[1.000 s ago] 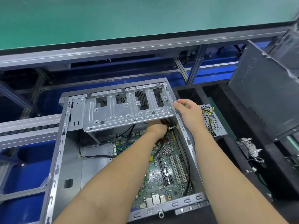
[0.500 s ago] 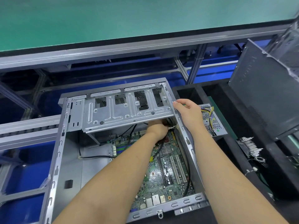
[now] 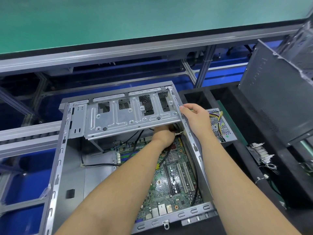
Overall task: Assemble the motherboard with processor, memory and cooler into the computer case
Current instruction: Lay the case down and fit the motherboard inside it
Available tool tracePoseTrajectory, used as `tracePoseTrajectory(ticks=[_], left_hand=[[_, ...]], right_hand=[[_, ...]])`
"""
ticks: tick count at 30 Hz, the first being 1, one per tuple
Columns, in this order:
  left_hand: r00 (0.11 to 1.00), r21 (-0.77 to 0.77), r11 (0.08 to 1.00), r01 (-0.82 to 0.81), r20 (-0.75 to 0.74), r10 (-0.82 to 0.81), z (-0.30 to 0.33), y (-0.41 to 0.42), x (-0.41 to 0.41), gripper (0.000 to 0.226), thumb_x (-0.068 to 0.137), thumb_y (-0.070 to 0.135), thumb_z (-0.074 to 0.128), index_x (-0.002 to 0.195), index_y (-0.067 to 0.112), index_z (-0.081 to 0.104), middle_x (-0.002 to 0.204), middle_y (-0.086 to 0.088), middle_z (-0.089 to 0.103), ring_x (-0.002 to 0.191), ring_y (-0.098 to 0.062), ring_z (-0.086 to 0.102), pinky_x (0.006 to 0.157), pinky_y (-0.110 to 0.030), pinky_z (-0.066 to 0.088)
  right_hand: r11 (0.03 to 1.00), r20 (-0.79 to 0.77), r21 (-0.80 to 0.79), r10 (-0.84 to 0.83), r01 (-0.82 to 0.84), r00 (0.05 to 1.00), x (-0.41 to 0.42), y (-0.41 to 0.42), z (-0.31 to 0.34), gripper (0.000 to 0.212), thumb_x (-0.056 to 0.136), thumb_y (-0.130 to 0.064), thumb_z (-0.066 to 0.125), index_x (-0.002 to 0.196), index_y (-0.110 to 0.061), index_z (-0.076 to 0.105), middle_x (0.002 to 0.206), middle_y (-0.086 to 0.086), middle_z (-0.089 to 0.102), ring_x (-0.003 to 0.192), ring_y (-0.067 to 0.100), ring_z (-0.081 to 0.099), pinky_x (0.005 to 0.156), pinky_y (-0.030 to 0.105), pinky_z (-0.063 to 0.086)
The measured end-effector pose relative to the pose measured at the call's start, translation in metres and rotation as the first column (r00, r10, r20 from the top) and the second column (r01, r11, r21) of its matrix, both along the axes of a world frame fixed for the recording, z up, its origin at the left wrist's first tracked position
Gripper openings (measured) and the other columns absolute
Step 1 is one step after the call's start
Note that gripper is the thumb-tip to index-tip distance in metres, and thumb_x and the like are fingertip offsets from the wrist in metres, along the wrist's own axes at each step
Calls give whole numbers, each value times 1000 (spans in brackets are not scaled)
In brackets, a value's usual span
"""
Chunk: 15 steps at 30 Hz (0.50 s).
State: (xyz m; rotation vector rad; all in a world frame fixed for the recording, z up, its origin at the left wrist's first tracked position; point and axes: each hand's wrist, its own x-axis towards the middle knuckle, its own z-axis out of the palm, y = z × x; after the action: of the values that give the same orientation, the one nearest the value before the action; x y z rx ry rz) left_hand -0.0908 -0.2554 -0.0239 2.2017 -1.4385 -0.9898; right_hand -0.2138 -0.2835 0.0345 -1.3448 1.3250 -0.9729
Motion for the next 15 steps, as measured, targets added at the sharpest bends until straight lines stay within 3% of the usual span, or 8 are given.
tracePoseTrajectory(ticks=[15], left_hand=[[999,-27,1000,11,-53,-12,-9,-1,1,30,96,19,57,124,8,64,121,-12,67,107,-29,63,92,-38,53]], right_hand=[[1000,10,10,-9,9,1000,1,0,0,10,93,-28,70,101,-22,71,92,-5,71,68,-14,59,60,1,43]])
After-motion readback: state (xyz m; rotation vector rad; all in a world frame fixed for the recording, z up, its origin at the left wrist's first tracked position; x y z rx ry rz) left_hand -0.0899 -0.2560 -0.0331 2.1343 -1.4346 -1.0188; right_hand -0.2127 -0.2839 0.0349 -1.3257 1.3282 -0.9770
